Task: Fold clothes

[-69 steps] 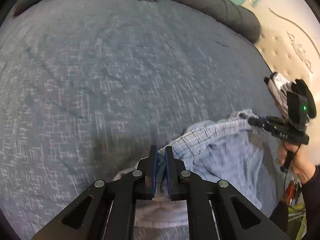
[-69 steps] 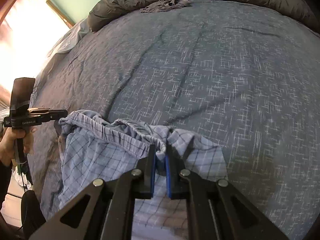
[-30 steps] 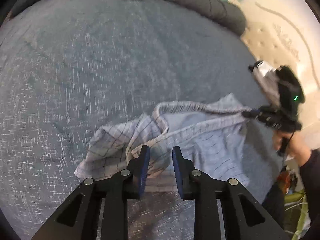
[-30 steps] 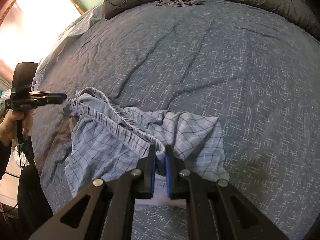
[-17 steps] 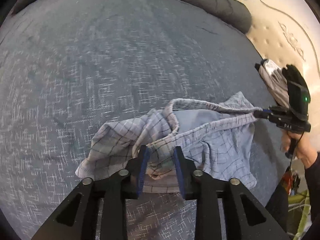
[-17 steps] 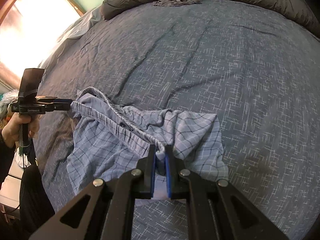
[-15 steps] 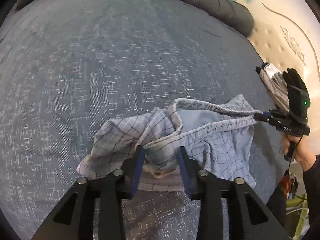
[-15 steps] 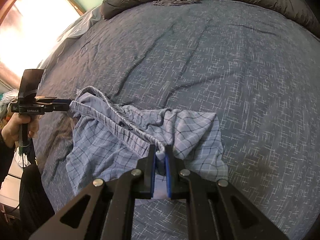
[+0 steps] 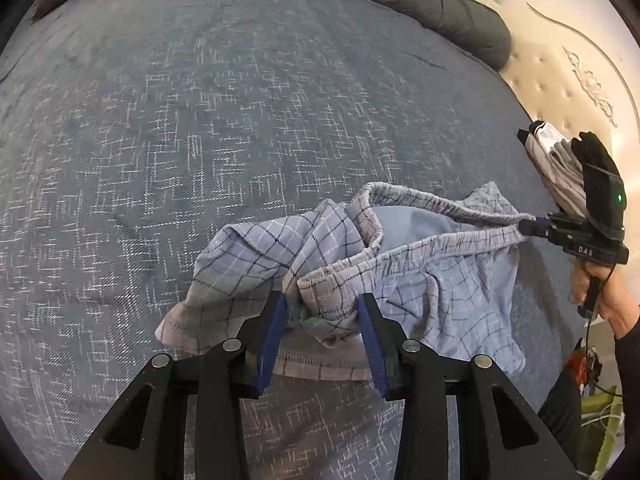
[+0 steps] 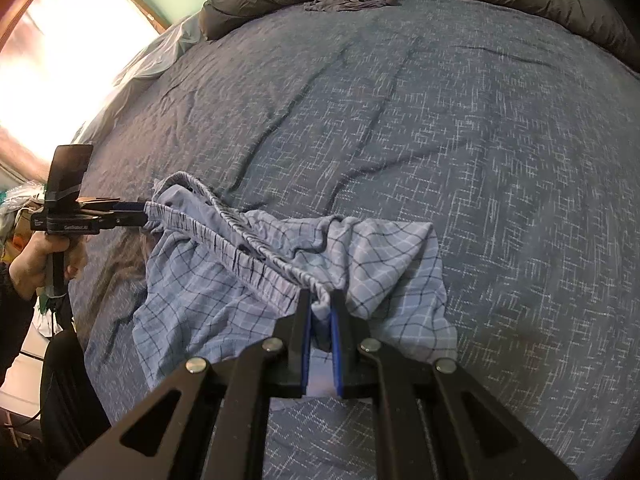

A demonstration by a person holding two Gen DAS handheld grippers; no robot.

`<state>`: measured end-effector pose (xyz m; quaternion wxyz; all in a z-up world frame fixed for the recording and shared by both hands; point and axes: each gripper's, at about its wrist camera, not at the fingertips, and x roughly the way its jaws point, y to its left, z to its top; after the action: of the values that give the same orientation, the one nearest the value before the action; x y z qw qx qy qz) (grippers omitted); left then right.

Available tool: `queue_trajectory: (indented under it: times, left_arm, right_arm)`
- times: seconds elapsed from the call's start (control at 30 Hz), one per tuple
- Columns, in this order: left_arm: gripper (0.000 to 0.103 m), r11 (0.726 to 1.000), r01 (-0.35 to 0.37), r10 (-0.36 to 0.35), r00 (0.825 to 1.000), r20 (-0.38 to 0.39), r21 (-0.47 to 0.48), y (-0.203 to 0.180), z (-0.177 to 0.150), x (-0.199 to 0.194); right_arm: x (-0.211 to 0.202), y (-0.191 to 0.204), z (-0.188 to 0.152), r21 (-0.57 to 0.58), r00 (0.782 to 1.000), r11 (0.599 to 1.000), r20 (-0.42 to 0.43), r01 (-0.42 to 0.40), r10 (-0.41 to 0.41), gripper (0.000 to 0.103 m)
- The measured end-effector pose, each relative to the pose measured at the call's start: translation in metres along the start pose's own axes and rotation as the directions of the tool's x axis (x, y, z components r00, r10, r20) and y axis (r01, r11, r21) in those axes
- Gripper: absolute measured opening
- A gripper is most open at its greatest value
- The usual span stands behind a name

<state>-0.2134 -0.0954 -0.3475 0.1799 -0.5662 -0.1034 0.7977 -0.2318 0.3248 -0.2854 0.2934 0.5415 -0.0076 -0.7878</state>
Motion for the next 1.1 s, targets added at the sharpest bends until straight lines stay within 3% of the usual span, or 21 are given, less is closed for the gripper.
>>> queue_trajectory:
  times: [0.2, 0.4, 0.57, 0.77, 0.97, 1.1]
  left_arm:
    - [0.047, 0.999, -0.03, 0.03, 0.999, 0.032, 0.025, -0.003, -0.003, 0.001]
    - [0.047, 0.998, -0.019, 0.015, 0.998, 0.068, 0.054, -0.01, 0.002, 0.0]
    - [0.046, 0.997, 0.003, -0.007, 0.999, 0.051, 0.071, -0.019, 0.003, 0.006]
    - [0.035, 0.997, -0.026, 0.022, 0.998, 0.058, 0.066, -0.022, -0.004, 0.006]
    - [0.033, 0.995, -0.049, 0.042, 0.995, 0.089, 0.086, -0.03, -0.013, -0.012]
    - [0.033, 0.995, -0.027, 0.02, 0.997, 0.073, 0.094, -0.033, -0.017, -0.012]
  right_arm:
    - [0.002, -0.002, -0.003, 0.003, 1.0, 1.0, -0.002, -0.001, 0.001, 0.008]
    - [0.003, -0.002, -0.003, 0.004, 1.0, 1.0, -0.003, -0.002, 0.002, 0.008]
    - [0.002, -0.002, -0.003, 0.004, 1.0, 1.0, 0.001, -0.004, 0.004, 0.008]
    - [0.0, -0.003, -0.004, 0.003, 1.0, 1.0, 0.003, -0.007, 0.007, 0.008]
    - [0.001, -0.004, -0.004, 0.006, 1.0, 1.0, 0.003, -0.006, 0.006, 0.008]
    - [0.002, -0.003, -0.004, 0.01, 1.0, 1.0, 0.0, -0.004, 0.004, 0.008]
